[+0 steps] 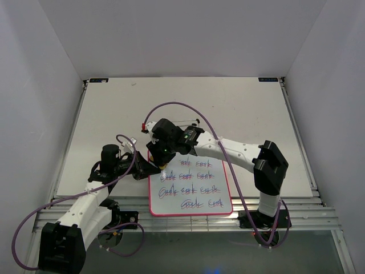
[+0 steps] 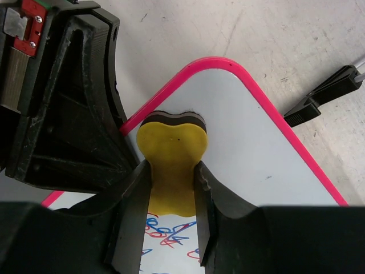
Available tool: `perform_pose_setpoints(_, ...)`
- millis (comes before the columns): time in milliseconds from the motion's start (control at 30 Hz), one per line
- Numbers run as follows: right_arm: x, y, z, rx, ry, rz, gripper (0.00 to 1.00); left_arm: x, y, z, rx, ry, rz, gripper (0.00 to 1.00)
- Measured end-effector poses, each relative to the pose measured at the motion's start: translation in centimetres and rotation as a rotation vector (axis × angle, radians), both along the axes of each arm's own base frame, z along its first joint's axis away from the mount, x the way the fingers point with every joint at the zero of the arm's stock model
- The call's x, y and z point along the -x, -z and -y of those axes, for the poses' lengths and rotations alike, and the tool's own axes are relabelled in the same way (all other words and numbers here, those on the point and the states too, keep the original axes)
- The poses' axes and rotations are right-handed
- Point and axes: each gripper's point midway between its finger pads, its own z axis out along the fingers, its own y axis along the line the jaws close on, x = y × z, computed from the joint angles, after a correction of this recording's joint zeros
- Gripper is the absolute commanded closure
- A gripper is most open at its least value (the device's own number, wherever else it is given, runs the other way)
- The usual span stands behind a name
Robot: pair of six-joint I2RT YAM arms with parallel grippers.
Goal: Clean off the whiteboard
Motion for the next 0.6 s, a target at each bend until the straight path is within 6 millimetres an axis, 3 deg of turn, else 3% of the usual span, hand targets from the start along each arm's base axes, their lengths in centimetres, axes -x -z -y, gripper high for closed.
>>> perform_pose_setpoints(233, -1.0, 0.6, 1.0, 0.004, 0.053, -0.020, 0.66, 0.1, 0.1, 0.0, 0.000, 0.000, -0.002, 1.00)
perform_pose_setpoints(500, -6.1, 3.3, 7.0, 0.063, 0.258, -0.045, 0.67, 0.3, 0.0, -0.1, 0.001, -0.004, 0.005, 1.00)
perform_pose_setpoints(600, -6.8, 3.9, 8.3, 0.069, 0.291, -0.054, 0.68, 0.3, 0.0, -0.1, 0.000, -0.004, 0.005, 1.00)
